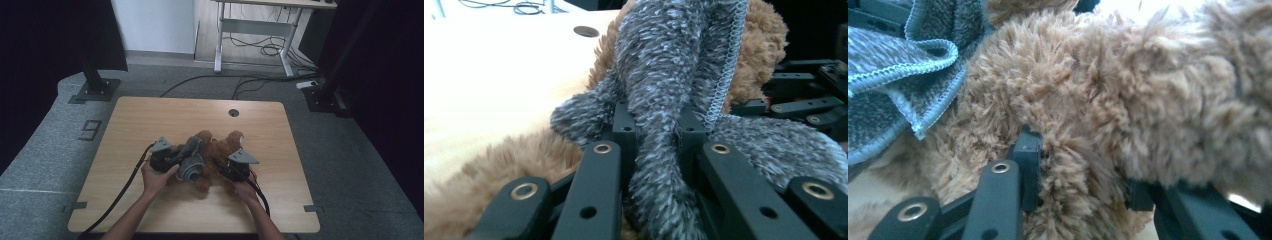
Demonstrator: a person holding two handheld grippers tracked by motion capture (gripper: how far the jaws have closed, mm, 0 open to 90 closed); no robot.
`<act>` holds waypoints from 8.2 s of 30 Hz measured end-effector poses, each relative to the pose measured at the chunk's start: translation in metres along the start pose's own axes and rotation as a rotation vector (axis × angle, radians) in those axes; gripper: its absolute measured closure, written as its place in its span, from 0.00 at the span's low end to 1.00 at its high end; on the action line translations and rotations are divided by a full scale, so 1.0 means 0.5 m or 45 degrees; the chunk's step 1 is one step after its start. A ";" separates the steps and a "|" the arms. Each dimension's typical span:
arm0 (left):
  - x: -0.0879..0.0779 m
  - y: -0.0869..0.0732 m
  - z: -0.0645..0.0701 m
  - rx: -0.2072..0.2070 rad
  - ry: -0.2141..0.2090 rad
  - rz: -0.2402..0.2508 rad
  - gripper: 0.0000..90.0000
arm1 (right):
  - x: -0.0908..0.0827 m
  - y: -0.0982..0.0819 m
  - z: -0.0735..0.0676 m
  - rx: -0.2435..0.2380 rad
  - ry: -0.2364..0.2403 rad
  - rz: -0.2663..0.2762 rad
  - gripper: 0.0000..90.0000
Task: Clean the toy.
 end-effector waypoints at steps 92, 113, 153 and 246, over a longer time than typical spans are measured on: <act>0.026 0.014 0.113 0.132 0.015 -0.182 0.86 | -0.090 -0.037 -0.017 0.024 0.036 0.067 0.69; -0.120 -0.019 -0.156 -0.234 0.170 -0.076 0.85 | -0.093 -0.042 -0.019 0.028 0.074 0.088 0.69; 0.040 0.013 0.122 0.124 -0.023 -0.246 0.86 | -0.093 -0.044 -0.024 -0.012 0.084 0.109 0.70; -0.004 0.044 0.000 -0.023 0.029 -0.243 0.84 | -0.095 -0.044 -0.023 -0.004 0.115 0.136 0.69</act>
Point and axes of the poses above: each handheld gripper's, and its own axes: x roughly forward along the jaws, y roughly out of its top, z roughly to its right, the point moved 10 cm from there along x, roughly forward along the jaws, and after that the axes turned 15 degrees about -x, right-handed, at the moved point
